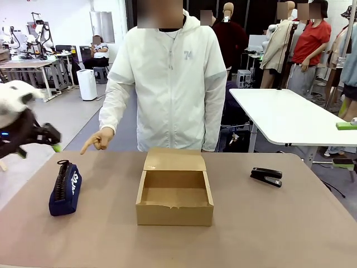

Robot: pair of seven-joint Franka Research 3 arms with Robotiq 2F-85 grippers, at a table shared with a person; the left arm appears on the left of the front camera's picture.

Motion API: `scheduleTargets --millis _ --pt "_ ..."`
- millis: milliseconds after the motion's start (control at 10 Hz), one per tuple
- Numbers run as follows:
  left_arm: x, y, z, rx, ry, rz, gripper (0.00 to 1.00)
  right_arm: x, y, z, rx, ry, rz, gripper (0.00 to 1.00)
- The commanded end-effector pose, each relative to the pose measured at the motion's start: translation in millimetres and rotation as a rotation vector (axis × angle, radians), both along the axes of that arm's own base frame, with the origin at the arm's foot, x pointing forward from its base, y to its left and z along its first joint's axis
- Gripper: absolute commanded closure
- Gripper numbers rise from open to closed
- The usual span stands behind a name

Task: Pack the items into the box.
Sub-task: Pick up the item indicated by the person and place it inside the Mailer Box.

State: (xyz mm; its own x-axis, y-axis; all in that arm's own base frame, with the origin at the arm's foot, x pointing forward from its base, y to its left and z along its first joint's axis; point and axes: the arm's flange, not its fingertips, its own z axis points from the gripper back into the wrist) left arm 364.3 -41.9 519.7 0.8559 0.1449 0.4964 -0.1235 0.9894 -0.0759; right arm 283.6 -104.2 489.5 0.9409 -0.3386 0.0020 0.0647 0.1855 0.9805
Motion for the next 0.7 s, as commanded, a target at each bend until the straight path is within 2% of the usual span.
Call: scheduleTargets --millis 0,100,300,400,600 --pt "25.9 -15.9 2.5 0.128 -0.007 0.036 0.00 -2.9 -1.5 1.5 -0.006 0.004 0.006 0.00" --pt "0.0 0.0 0.0 0.000 0.000 0.000 0.00 -2.9 -1.5 1.5 -0.006 0.004 0.006 0.00" --pt "0.0 0.0 0.0 0.000 0.000 0.000 0.00 -2.9 -1.5 1.5 -0.006 0.004 0.006 0.00" --pt "10.9 -19.2 -3.2 0.053 -0.005 -0.011 0.00 -2.9 -1.5 1.5 -0.006 0.004 0.006 0.00" --pt "61.4 -10.0 -17.0 0.061 0.210 0.030 0.00 -2.9 -1.5 1.5 -0.006 0.004 0.006 0.00"
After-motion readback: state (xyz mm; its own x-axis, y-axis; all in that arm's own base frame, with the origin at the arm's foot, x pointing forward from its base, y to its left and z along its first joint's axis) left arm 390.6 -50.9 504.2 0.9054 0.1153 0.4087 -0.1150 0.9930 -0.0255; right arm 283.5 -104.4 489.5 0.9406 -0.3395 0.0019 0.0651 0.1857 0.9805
